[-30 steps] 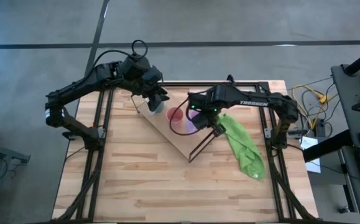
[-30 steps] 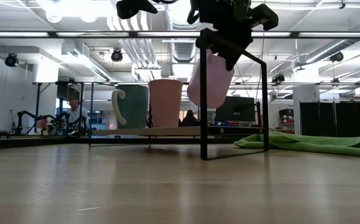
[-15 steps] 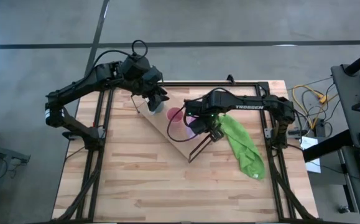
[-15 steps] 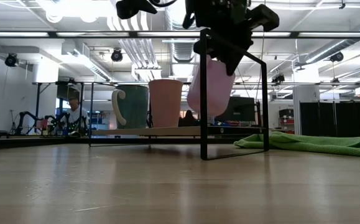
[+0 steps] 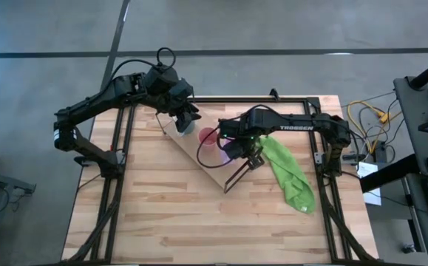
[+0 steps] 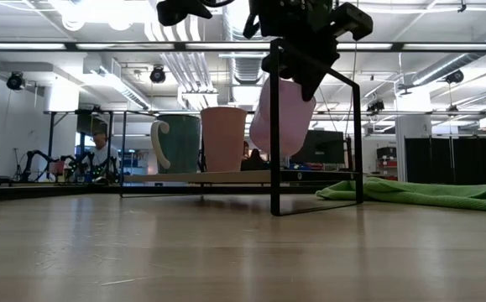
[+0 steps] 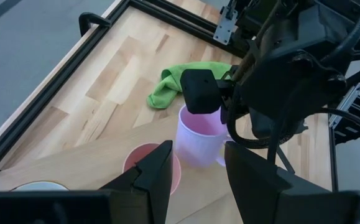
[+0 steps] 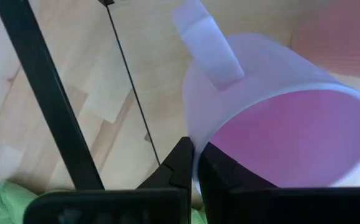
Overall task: Stack small to large cups/mugs on shelf
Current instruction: Put the light pink mug on the shelf
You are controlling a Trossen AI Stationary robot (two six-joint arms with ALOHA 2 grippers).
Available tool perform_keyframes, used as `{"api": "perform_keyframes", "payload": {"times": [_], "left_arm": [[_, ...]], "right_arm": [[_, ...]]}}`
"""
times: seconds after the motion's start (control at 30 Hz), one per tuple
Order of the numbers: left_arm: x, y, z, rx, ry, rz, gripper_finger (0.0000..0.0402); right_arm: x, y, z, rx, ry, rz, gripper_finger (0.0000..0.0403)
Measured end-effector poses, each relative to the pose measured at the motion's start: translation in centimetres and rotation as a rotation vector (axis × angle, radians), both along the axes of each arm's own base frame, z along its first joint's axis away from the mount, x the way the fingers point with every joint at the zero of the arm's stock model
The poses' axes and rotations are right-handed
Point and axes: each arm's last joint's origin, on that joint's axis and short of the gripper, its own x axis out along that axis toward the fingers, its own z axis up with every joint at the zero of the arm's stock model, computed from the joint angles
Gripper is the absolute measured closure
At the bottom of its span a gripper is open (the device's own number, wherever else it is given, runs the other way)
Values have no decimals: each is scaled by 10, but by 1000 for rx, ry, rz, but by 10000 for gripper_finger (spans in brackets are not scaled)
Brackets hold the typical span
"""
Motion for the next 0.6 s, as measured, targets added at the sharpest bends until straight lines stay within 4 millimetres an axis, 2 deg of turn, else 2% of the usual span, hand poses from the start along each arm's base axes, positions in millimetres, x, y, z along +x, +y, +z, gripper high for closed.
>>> {"api": "perform_keyframes", "payload": {"times": [0.27, 0.6], "left_arm": [[0, 0, 0, 0, 0, 0, 269], [0, 0, 0, 0, -1, 0, 269]], "right_arm": [[1, 11, 0, -1, -1, 31, 394], [2, 10, -1, -28, -9, 26, 394]]}}
